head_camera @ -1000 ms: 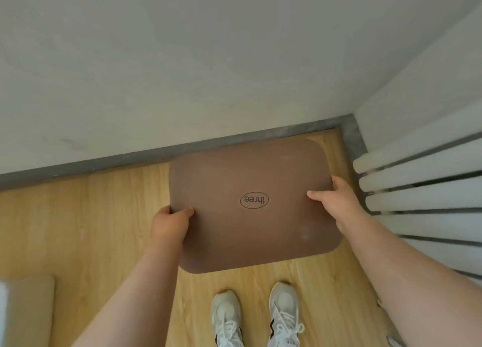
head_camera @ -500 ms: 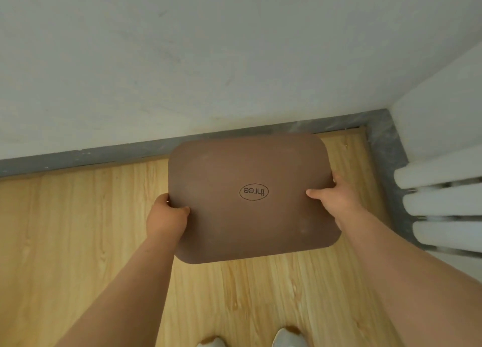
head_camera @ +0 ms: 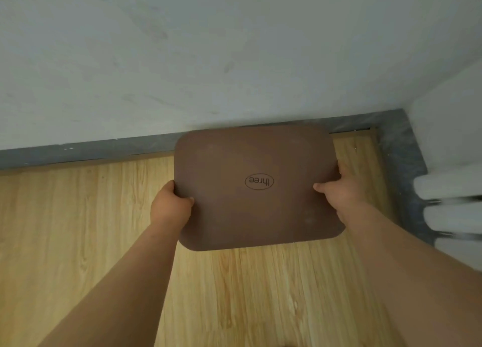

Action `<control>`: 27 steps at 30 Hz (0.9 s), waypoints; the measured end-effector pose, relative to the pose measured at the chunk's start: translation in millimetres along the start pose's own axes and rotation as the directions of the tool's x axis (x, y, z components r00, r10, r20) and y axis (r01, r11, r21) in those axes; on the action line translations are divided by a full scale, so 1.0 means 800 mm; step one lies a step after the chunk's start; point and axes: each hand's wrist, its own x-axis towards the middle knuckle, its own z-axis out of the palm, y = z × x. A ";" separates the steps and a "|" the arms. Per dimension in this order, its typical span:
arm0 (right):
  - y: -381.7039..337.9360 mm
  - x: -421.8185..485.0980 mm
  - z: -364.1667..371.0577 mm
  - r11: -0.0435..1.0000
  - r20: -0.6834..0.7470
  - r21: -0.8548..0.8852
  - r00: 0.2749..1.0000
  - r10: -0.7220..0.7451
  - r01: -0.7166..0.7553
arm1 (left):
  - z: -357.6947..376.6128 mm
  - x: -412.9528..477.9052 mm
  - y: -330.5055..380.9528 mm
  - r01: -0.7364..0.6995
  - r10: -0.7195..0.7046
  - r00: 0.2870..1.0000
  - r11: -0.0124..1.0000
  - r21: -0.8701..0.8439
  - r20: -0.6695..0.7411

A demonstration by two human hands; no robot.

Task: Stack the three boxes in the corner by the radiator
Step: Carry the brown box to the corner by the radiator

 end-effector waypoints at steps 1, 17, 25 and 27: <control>-0.004 0.006 0.000 1.000 -0.005 0.007 1.000 -0.007 0.007 | 0.001 0.005 0.004 -0.010 0.010 1.000 1.000 -0.004 -0.007; -0.034 -0.049 0.000 0.876 -0.051 -0.471 0.988 -0.149 0.108 | 0.000 -0.035 0.021 0.026 -0.027 1.000 0.975 0.221 0.003; -0.047 -0.187 0.007 0.841 0.098 -0.523 0.990 -0.104 0.140 | -0.051 -0.155 -0.014 0.022 -0.053 0.992 0.968 0.250 0.117; -0.060 -0.227 0.011 0.837 0.152 -0.523 0.984 -0.094 0.161 | -0.072 -0.186 -0.018 0.033 -0.069 0.988 0.969 0.243 0.141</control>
